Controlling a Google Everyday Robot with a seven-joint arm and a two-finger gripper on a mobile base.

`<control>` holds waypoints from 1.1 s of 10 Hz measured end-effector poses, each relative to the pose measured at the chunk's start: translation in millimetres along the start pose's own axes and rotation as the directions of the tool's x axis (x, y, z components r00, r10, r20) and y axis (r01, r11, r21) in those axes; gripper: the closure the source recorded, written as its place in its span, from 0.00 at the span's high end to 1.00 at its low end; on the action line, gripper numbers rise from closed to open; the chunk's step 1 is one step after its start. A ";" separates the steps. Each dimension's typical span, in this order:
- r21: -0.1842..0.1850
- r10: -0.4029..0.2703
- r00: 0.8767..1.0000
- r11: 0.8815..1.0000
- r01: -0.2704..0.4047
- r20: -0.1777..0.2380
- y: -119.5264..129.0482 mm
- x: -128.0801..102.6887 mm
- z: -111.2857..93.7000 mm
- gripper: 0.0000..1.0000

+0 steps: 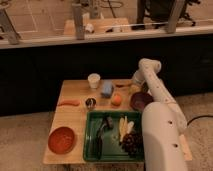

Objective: Place fork in table surface

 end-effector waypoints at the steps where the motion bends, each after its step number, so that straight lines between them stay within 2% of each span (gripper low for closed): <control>1: -0.004 -0.002 1.000 1.000 0.002 -0.001 1.1 0.2 1.3 0.45; 3: -0.020 -0.006 1.000 1.000 0.006 -0.007 6.2 3.4 5.6 0.28; 7: -0.030 -0.011 1.000 1.000 0.010 -0.004 9.3 1.8 7.0 0.27; 11: -0.002 0.002 0.999 1.000 -0.002 0.043 1.4 -2.3 -17.9 0.27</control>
